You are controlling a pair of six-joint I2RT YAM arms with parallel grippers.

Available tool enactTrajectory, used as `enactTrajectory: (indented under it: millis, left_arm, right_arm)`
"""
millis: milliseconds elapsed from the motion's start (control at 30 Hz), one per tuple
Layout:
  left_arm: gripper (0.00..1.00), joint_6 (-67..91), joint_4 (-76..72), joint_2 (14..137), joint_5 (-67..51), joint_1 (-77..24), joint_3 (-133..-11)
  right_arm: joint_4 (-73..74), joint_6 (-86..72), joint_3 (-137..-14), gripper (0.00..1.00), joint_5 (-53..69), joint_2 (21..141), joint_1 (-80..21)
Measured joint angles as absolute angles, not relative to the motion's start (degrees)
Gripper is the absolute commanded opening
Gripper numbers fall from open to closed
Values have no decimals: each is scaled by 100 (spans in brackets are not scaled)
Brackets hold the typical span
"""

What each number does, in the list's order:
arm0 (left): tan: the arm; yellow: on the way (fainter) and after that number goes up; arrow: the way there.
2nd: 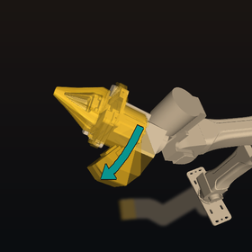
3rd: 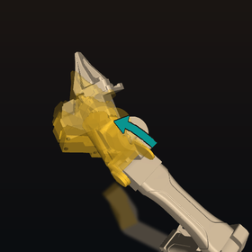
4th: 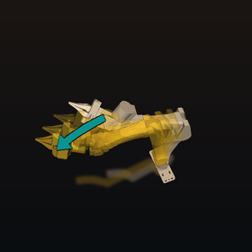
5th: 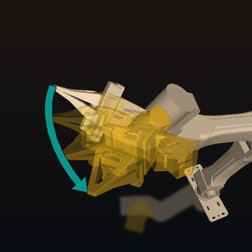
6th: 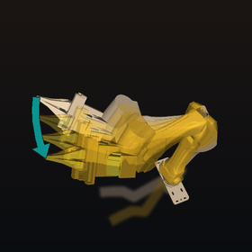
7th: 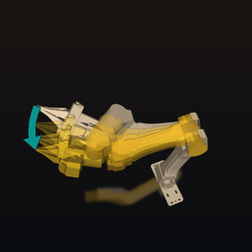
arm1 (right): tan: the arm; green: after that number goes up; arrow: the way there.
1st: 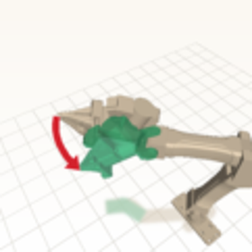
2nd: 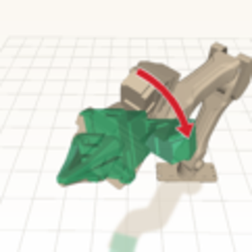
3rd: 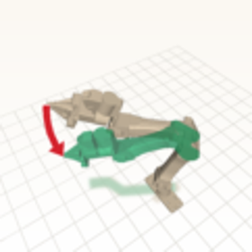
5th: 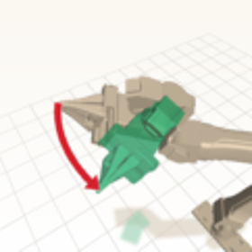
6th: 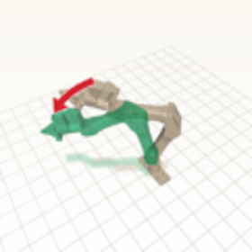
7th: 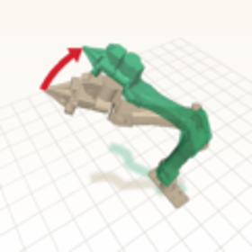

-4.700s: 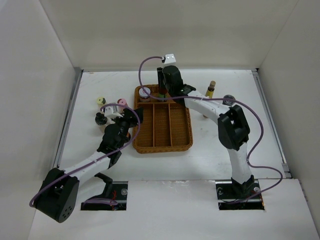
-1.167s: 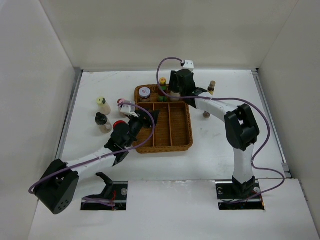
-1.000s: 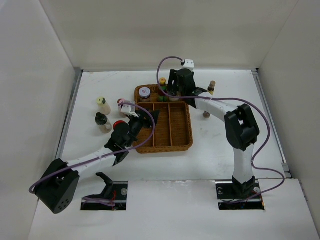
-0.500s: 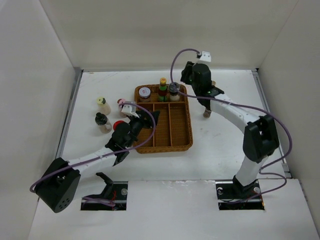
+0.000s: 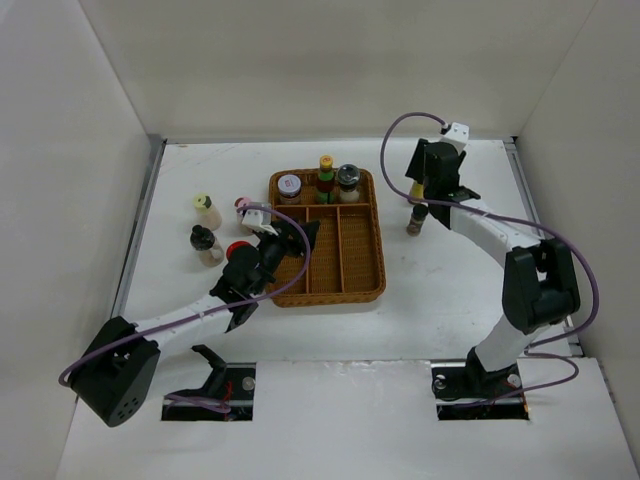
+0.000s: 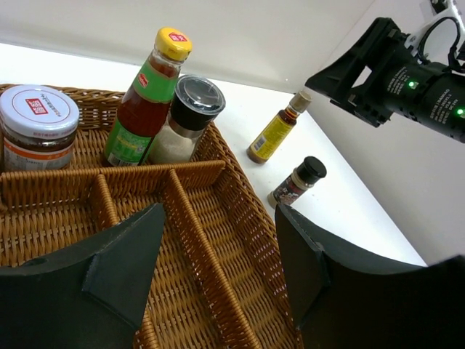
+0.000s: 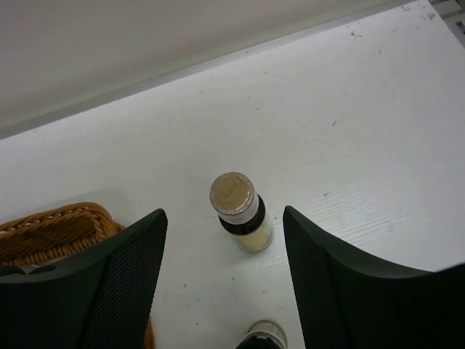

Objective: Organize the condiment bottles

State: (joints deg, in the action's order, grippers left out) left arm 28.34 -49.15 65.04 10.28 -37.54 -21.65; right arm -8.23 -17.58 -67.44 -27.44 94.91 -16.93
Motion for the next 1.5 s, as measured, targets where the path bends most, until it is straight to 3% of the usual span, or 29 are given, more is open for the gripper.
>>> enactTrajectory:
  millis: [167,567,800,900,1067,1333,1500]
  left_arm:
    - [62,2853,-4917,6517,1028,-3754,-2165]
    - [62,2871,-4923,6567,1026,-3752,-2165]
    - [62,2884,-4941,6613,1028,-3750,-2165]
    - [62,2886,-4956,6613,1026,-3750,-2165]
    - [62,2888,-4956,6613,1026,-3719,-2165]
    - [62,2891,-4956,6613,1026,-3712,-2161]
    - [62,2891,-4954,6611,1028,-3712,-2161]
  right_arm:
    - [-779,-1643,-7011,67,-2613,9931,-1619]
    - [-624,-1581,-7483,47,-2552,10337,-1490]
    - [-526,-1586,-7649,51,-2554,10543,-1487]
    - [-440,-1586,-7666,45,-2556,10600,-1483]
    - [-384,-1610,-7688,27,-2567,10619,-1452]
    - [-215,-1627,-7577,26,-2526,10381,-1435]
    - [-102,-1575,-7273,26,-2563,9544,-1669]
